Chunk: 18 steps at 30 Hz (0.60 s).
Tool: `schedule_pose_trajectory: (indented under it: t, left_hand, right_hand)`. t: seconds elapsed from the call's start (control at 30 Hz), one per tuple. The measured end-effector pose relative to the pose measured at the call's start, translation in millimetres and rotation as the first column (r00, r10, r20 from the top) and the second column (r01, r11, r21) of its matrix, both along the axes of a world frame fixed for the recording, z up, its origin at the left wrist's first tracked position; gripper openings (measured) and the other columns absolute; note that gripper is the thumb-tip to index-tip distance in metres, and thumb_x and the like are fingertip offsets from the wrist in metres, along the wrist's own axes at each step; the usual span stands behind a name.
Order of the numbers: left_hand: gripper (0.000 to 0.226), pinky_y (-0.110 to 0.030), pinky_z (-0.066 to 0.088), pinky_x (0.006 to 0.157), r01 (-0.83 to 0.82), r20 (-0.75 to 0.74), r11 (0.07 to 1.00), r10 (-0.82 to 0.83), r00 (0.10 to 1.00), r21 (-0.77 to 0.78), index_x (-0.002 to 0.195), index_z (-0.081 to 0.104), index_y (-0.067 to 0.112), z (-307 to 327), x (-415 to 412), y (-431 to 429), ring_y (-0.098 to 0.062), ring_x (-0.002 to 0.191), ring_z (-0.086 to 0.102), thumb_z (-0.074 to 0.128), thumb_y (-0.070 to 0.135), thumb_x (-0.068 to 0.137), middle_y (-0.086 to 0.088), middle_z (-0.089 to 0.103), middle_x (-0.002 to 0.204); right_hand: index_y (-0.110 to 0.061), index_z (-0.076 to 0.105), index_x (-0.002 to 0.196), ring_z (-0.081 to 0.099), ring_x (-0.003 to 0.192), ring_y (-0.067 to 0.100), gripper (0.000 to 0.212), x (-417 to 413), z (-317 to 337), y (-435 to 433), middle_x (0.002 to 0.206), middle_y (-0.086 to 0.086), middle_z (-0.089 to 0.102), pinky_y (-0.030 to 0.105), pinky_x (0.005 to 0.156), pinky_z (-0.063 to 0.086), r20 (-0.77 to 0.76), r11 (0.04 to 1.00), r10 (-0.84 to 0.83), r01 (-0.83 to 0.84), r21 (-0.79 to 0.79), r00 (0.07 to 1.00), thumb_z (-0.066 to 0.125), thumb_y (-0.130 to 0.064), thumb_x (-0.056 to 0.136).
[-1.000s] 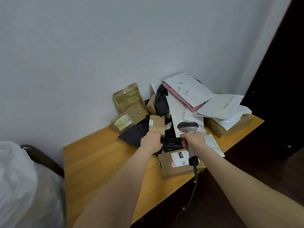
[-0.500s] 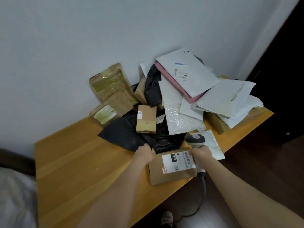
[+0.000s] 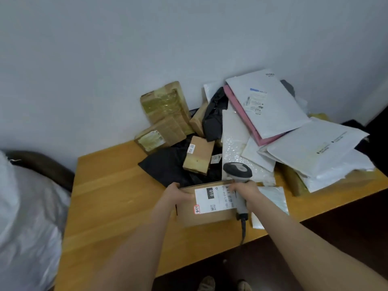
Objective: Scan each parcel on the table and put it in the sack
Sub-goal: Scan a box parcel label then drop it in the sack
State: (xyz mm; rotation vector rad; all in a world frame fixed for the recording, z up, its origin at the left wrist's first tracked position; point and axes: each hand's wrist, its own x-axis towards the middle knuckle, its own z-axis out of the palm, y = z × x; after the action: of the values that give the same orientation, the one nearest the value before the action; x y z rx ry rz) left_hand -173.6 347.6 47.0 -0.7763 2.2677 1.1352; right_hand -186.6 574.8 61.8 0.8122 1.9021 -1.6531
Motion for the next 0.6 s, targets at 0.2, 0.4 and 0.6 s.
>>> schedule_pose_trajectory:
  t: [0.2, 0.4, 0.6]
  left_hand:
    - [0.059, -0.036, 0.048, 0.085, -0.135, -0.035, 0.990, 0.136, 0.990, 0.034, 0.132, 0.053, 0.013, 49.1, 16.0, -23.6, -0.023, 0.109, 0.052, 0.078, 0.021, 0.079, -0.006, 0.054, 0.127]
    - [0.042, -0.034, 0.053, 0.074, -0.387, -0.128, 0.899, 0.416, 0.900, 0.206, 0.118, 0.058, 0.010, 87.7, 30.0, -45.7, -0.024, 0.098, 0.060, 0.075, 0.024, 0.082, -0.009, 0.061, 0.112]
    - [0.054, -0.044, 0.054, 0.088, -0.280, -0.078, 0.857, 0.344, 0.936, 0.432, 0.130, 0.051, 0.023, 108.8, 48.4, -68.9, -0.023, 0.101, 0.063, 0.075, 0.020, 0.082, -0.005, 0.060, 0.116]
  right_hand:
    - [-0.004, 0.063, 0.095, 0.069, 0.072, 0.025, 0.020, -27.5, 51.8, -16.0, 0.081, 0.012, 0.071, 0.036, 0.064, 0.058, -0.129, 0.983, 0.052, -0.073, -0.167, 0.990, 0.071, 0.002, 0.078]
    - [-0.004, 0.060, 0.096, 0.061, 0.073, 0.018, 0.022, -31.0, 84.6, -37.9, 0.084, 0.006, 0.065, 0.026, 0.055, 0.048, -0.225, 0.972, -0.001, -0.052, -0.228, 0.974, 0.071, 0.004, 0.079]
    - [-0.006, 0.062, 0.108, 0.067, 0.085, 0.025, 0.034, -21.9, 101.5, -75.7, 0.096, 0.011, 0.070, 0.035, 0.068, 0.058, -0.244, 0.918, 0.027, -0.121, -0.377, 0.969, 0.073, 0.002, 0.078]
